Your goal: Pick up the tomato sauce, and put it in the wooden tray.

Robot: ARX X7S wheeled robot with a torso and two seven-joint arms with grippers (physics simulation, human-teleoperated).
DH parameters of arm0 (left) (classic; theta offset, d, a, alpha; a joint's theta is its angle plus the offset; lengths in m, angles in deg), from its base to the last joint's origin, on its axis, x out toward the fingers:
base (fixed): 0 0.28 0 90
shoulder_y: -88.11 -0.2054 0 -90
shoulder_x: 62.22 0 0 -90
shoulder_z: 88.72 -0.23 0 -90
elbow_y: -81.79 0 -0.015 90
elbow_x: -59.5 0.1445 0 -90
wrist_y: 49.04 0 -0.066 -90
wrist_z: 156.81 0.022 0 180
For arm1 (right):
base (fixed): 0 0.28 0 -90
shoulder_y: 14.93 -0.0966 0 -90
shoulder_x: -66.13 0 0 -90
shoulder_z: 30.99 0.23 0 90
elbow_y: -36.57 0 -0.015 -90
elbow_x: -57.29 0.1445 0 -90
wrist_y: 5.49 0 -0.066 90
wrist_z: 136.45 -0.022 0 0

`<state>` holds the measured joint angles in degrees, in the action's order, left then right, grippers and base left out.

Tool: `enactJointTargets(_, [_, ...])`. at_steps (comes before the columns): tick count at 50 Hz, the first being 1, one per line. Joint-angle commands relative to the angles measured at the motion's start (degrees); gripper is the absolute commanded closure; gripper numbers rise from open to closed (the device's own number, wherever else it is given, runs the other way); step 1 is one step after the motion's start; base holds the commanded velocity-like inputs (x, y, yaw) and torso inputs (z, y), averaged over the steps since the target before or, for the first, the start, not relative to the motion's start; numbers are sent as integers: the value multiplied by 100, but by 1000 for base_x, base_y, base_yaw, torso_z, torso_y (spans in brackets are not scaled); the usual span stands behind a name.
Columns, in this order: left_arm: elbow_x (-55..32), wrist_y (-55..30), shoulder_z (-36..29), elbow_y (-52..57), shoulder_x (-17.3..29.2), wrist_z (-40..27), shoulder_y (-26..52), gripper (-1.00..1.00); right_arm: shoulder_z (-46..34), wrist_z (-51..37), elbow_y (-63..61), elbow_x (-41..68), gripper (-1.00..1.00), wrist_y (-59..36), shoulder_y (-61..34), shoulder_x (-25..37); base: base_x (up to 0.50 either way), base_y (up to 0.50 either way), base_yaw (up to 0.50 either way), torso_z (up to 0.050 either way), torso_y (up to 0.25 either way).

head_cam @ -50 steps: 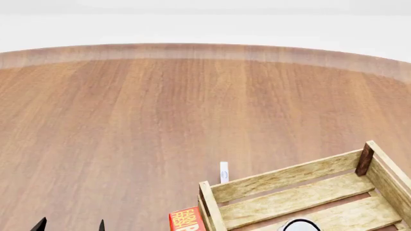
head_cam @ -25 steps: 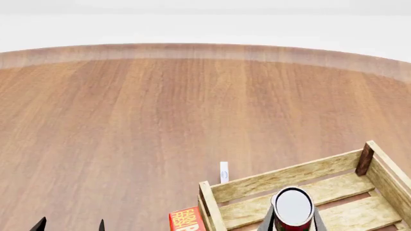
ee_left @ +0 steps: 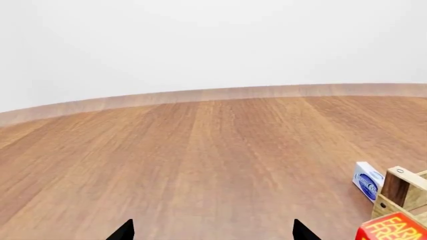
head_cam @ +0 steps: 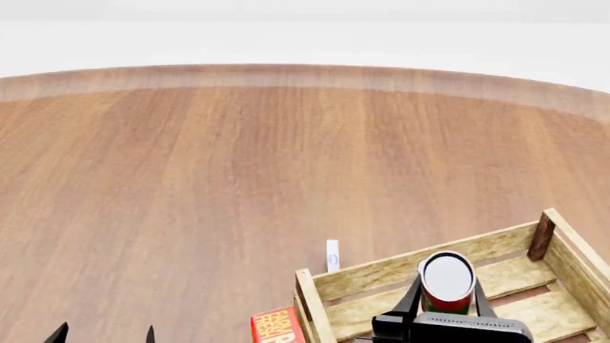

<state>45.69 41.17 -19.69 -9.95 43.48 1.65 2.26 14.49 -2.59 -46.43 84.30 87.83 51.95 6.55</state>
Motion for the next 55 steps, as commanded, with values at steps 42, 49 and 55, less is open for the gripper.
enactJointTargets(42, [-86, 125, -26, 36, 36, -23, -42, -100, 367, 1223, 1955, 714, 100, 139, -394, -585, 0, 0, 0, 0, 0])
enactJointTargets(49, [-99, 141, -35, 1, 34, -20, -17, -100, 337, 1328, 2145, 728, 100, 79, -478, -659, 0, 0, 0, 0, 0])
enactJointTargets(55, [-100, 136, -46, 27, 47, -39, -30, -100, 339, 1342, 2189, 740, 100, 61, -489, -681, 0, 0, 0, 0, 0])
